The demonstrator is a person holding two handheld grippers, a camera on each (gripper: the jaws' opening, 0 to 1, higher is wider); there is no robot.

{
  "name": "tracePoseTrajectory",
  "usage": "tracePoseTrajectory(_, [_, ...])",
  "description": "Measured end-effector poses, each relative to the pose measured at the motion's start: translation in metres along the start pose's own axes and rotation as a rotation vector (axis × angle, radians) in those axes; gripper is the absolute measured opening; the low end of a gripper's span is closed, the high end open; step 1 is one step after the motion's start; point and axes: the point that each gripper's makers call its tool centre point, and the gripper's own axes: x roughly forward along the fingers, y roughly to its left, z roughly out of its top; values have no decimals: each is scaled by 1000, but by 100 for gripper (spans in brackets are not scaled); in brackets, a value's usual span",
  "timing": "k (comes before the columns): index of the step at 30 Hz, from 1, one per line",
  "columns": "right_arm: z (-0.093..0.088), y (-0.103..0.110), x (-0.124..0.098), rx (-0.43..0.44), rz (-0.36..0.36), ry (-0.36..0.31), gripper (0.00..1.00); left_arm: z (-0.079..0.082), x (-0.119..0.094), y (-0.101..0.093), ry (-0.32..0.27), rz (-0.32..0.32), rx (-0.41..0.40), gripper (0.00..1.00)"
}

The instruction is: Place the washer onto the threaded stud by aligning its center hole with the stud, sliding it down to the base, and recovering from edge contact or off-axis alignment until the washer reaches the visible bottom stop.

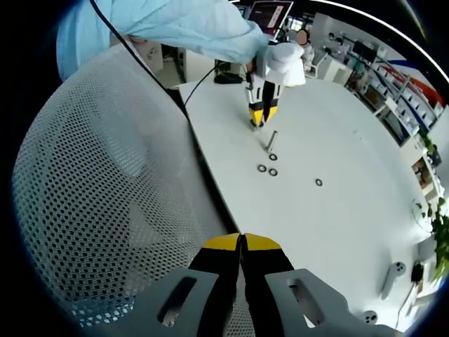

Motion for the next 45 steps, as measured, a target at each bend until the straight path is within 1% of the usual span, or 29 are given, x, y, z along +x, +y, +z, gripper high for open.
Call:
tracePoseTrajectory(3, [0, 0, 0, -4, 1, -1, 3, -7, -9, -1, 11, 19, 21, 13])
tracePoseTrajectory(5, [1, 0, 0, -6, 2, -2, 3, -12, -16, -1, 6, 27, 9, 15])
tracePoseTrajectory(6, [1, 0, 0, -7, 2, -2, 3, -13, -21, -2, -14, 39, -33, 15])
tracePoseTrajectory(9, [0, 1, 0, -9, 4, 0, 3, -18, -35, -2, -47, 64, -64, 15])
tracePoseTrajectory(10, [0, 1, 0, -10, 5, 1, 3, -19, -42, -2, -68, 83, -86, 15])
tracePoseTrajectory(12, [0, 2, 0, -13, 8, 3, 3, -21, -53, -4, -94, 101, -120, 15])
tracePoseTrajectory(14, [0, 3, 0, -15, 13, 5, 3, -19, -67, -9, -145, 126, -158, 15])
tracePoseTrajectory(15, [-1, 3, 1, -15, 16, 10, 3, -20, -75, -14, -161, 137, -169, 15])
tracePoseTrajectory(19, [-3, 4, 1, -10, 22, 24, 4, -26, -101, -24, -218, 191, -221, 15])
tracePoseTrajectory(22, [-4, 7, 2, -11, 41, 27, 4, -34, -124, -27, -271, 253, -287, 15])
tracePoseTrajectory(24, [-5, 8, 2, -5, 45, 34, 4, -39, -135, -34, -297, 264, -332, 14])
tracePoseTrajectory(26, [-6, 7, 2, -1, 40, 38, 4, -45, -145, -38, -313, 292, -347, 13])
tracePoseTrajectory(29, [-7, 7, 2, 4, 40, 42, 4, -51, -156, -43, -344, 329, -381, 13])
tracePoseTrajectory(30, [-8, 7, 2, 2, 43, 47, 4, -55, -161, -45, -355, 356, -389, 13])
tracePoseTrajectory(32, [-9, 8, 3, 2, 50, 56, 4, -62, -164, -52, -363, 360, -413, 13])
tracePoseTrajectory(35, [-11, 9, 3, 4, 56, 67, 4, -73, -169, -59, -394, 383, -469, 12])
tracePoseTrajectory(37, [-12, 11, 4, 13, 65, 71, 3, -77, -172, -62, -408, 398, -484, 12])
tracePoseTrajectory(38, [-13, 10, 4, 17, 58, 79, 3, -78, -175, -63, -426, 414, -499, 12])
tracePoseTrajectory(39, [-15, 6, 3, 40, 35, 88, 4, -78, -179, -64, -452, 421, -524, 12])
tracePoseTrajectory(40, [-15, 5, 3, 51, 34, 84, 3, -77, -181, -65, -466, 425, -537, 12])
tracePoseTrajectory(41, [-13, 8, 3, 61, 51, 75, 3, -77, -184, -66, -483, 430, -542, 12])
tracePoseTrajectory(43, [-13, 11, 4, 41, 64, 78, 3, -76, -188, -68, -502, 439, -549, 12])
tracePoseTrajectory(45, [-15, 8, 3, 41, 47, 86, 4, -67, -196, -69, -597, 422, -606, 11])
